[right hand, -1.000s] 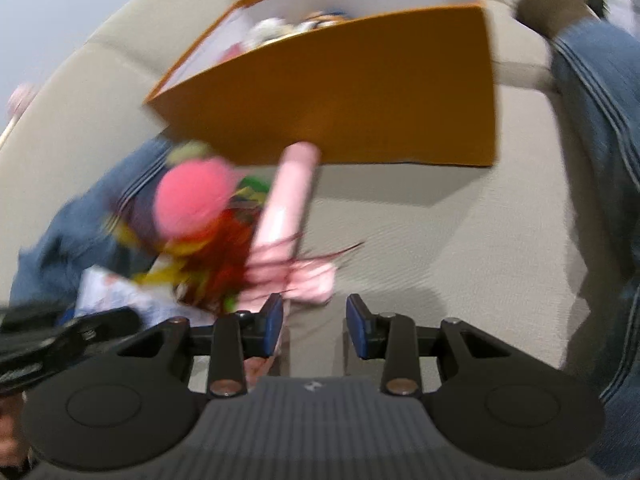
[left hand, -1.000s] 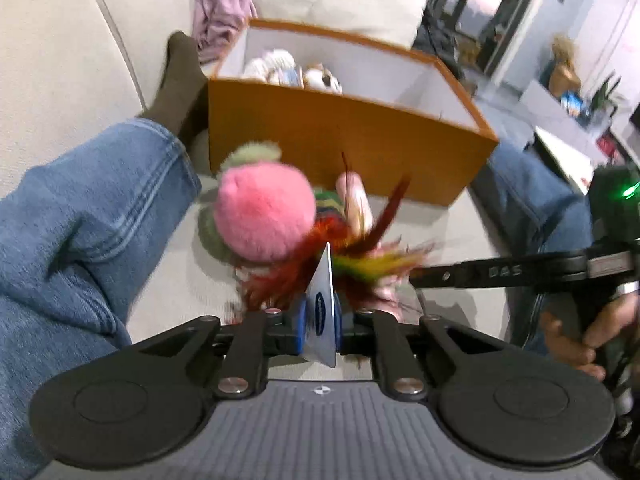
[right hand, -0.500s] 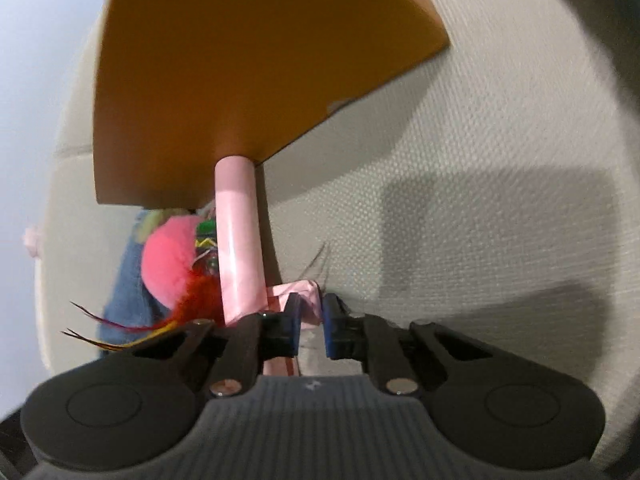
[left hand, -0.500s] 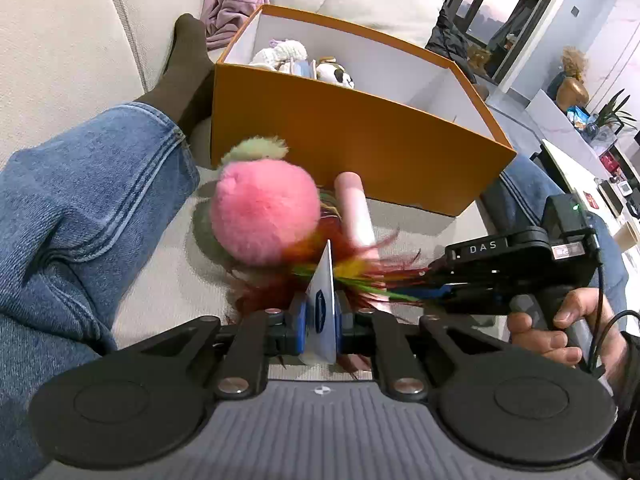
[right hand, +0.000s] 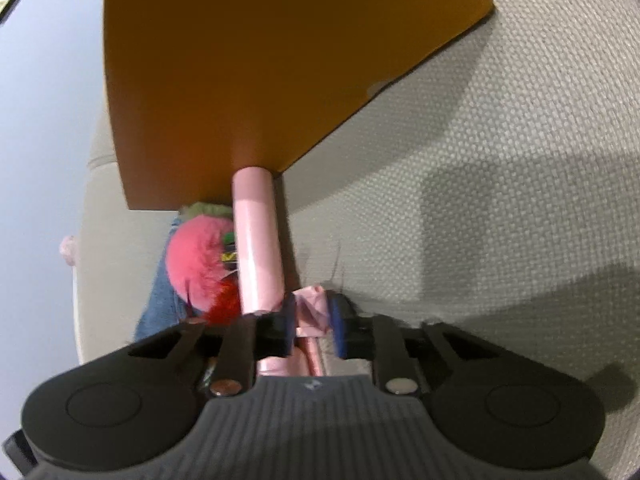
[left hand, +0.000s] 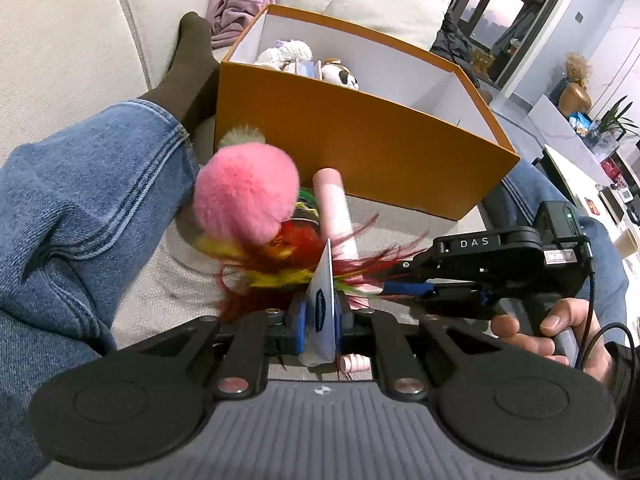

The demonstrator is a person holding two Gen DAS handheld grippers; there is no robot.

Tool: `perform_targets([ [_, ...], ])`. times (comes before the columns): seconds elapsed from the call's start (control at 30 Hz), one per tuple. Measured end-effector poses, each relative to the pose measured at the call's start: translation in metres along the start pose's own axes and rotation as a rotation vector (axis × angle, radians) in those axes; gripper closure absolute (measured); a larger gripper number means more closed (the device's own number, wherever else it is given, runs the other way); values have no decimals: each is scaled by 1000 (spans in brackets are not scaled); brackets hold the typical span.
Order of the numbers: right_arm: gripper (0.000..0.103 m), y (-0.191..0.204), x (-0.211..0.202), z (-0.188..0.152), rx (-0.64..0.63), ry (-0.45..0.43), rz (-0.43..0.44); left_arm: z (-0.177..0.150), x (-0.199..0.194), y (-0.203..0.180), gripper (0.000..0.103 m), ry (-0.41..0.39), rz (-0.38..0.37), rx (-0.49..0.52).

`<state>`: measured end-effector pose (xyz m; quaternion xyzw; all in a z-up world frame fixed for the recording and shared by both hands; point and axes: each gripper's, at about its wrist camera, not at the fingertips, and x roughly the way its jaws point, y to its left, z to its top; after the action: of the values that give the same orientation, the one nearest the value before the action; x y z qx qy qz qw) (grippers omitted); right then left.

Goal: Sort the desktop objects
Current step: 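Lift the lotion tube with the left gripper while the right gripper lifts the pink roller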

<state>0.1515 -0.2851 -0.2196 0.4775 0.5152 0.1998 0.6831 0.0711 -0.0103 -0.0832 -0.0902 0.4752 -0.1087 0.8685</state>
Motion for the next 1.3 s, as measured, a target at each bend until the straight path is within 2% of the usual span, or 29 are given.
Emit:
perform_targets([
  [0.13, 93, 12, -10, -4, -66, -11, -9, 0, -5, 1, 89, 1, 5, -5],
  [0.2, 97, 27, -23, -9, -136, -32, 0, -1, -10, 0, 89, -6, 11, 3],
  [0.23, 96, 36, -30, -11, -180, -50, -27, 0, -13, 0, 89, -11, 11, 6],
  [0.43, 96, 96, -69, -33, -579, -135, -359, 2, -29, -3, 89, -49, -14, 20],
  [0.53, 96, 107, -77, -40, -776, -156, -562, 2, -35, -6, 89, -62, -33, 25],
  [0.6, 95, 106, -78, -49, -868, -156, -654, 4, -38, -8, 89, -71, -48, 29],
  [0.7, 89, 96, -67, -39, -869, -121, -652, 5, -40, -11, 89, -78, -53, 36],
  [0.77, 86, 95, -69, -49, -874, -119, -672, 5, -42, -12, 89, -81, -51, 43],
  [0.97, 85, 101, -52, -67, -1006, -149, -826, 8, -56, -21, 89, -118, -61, 91],
  [1.03, 79, 101, -45, -75, -1073, -137, -907, 11, -62, -25, 89, -137, -72, 111],
  [1.07, 72, 101, -42, -80, -1108, -142, -942, 12, -64, -28, 89, -145, -80, 120],
  [1.3, 74, 89, -31, -98, -1200, -185, -1013, 22, -71, -41, 89, -178, -111, 170],
])
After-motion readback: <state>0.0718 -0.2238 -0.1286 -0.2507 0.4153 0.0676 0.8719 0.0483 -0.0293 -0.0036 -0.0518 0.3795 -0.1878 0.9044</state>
